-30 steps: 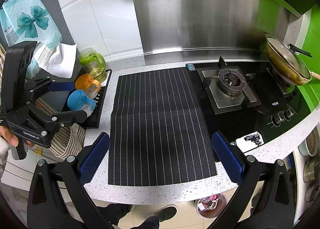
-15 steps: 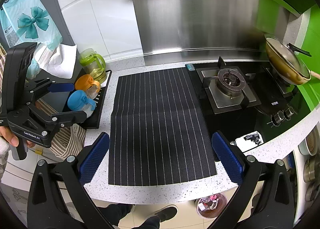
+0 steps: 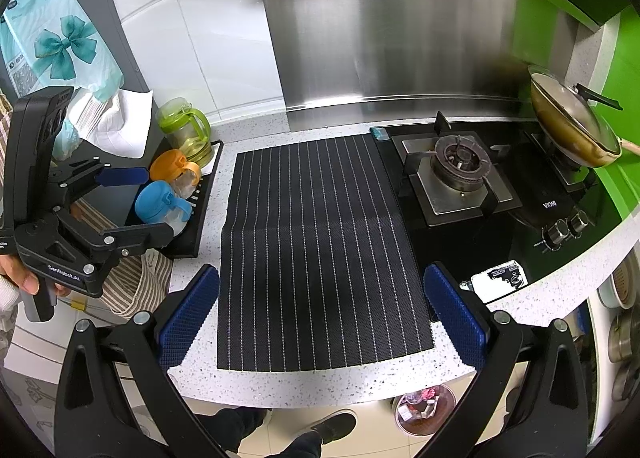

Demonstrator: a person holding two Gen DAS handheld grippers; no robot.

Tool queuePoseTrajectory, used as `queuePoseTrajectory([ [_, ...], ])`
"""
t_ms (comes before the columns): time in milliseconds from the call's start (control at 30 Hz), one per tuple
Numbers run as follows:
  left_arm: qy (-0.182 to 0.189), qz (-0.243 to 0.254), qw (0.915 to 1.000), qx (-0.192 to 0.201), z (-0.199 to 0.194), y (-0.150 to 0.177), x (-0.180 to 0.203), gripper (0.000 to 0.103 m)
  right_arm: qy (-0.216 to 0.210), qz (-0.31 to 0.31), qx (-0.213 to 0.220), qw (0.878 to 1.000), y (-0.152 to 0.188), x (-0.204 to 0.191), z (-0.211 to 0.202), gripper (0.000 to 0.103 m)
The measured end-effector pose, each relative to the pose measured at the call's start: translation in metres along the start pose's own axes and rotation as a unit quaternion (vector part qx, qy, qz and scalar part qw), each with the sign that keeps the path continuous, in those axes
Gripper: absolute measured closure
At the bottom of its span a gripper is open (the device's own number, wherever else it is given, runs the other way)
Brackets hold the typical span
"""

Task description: Collect trash

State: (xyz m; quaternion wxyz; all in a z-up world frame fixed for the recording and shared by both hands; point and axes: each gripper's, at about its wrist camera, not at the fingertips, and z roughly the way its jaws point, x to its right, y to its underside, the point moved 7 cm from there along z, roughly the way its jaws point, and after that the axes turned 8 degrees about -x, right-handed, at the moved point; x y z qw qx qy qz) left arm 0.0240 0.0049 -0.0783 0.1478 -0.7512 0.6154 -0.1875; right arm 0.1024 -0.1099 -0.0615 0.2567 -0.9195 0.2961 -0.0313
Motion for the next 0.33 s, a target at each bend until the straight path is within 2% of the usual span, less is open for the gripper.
queuePoseTrajectory([
  [333,-0.014,-0.004,0.9999,-0.005,-0.0006,-0.0009,0.0025,0.005,-0.003,0.005,0.003,1.0,-0.0036,-0.002,0.0018,0.003],
])
